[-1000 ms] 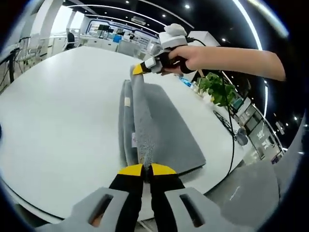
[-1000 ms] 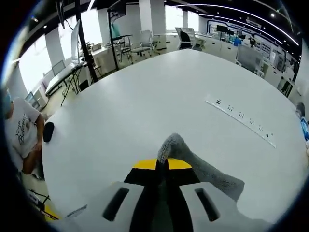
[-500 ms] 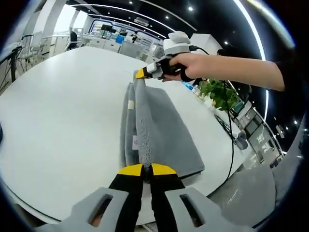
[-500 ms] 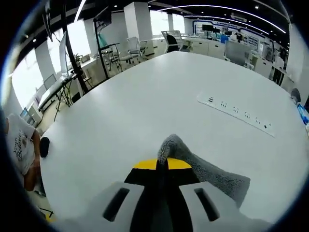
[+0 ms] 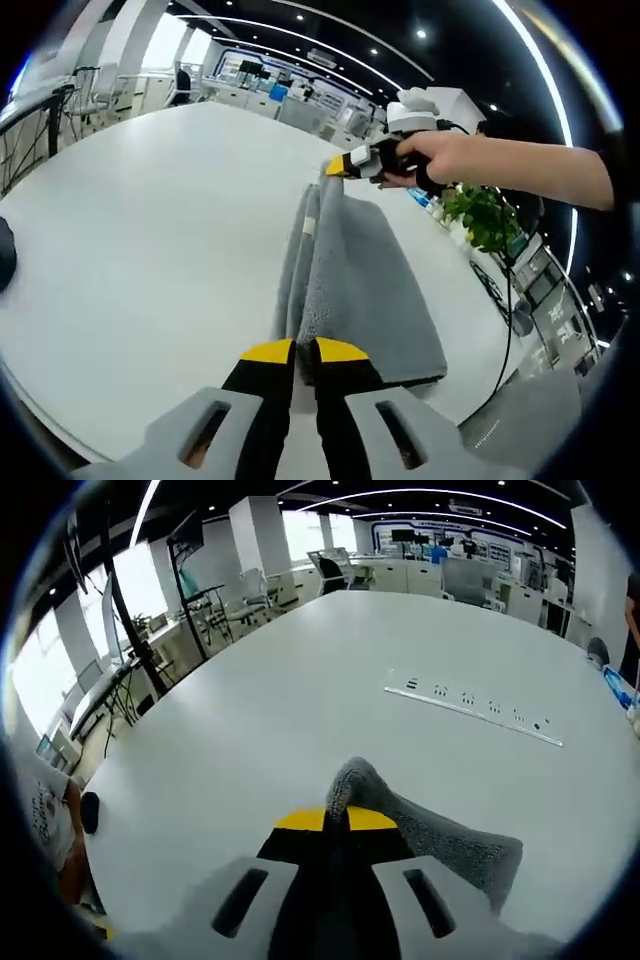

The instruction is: Fold the towel on the table until its edges align and the towel forms a compact rectangular stack.

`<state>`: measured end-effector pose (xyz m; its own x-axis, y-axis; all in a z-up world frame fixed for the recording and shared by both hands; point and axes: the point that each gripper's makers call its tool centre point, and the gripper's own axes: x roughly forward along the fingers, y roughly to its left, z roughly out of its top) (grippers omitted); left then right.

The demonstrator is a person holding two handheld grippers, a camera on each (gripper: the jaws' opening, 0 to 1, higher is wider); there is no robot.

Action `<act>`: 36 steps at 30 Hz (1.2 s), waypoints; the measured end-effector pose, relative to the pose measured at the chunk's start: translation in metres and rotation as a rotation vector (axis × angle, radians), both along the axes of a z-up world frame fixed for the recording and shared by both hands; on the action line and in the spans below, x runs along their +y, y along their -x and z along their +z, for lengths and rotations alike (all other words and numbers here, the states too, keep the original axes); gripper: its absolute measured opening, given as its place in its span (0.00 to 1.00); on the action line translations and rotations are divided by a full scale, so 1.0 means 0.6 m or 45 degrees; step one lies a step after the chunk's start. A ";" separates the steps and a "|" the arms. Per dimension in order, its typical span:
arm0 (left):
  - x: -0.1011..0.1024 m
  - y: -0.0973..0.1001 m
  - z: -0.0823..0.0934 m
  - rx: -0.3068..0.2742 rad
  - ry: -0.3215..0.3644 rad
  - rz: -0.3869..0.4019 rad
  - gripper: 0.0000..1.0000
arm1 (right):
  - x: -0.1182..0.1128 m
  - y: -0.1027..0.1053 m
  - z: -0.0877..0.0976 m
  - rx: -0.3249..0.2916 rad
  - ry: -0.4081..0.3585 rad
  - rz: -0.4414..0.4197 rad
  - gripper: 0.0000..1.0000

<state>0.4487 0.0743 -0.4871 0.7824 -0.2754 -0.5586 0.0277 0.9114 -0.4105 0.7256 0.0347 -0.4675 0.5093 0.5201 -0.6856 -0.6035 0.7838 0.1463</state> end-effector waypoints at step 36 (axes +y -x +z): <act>-0.003 -0.172 0.028 -0.130 -0.081 -0.224 0.22 | -0.123 0.027 -0.016 -0.038 0.032 0.092 0.28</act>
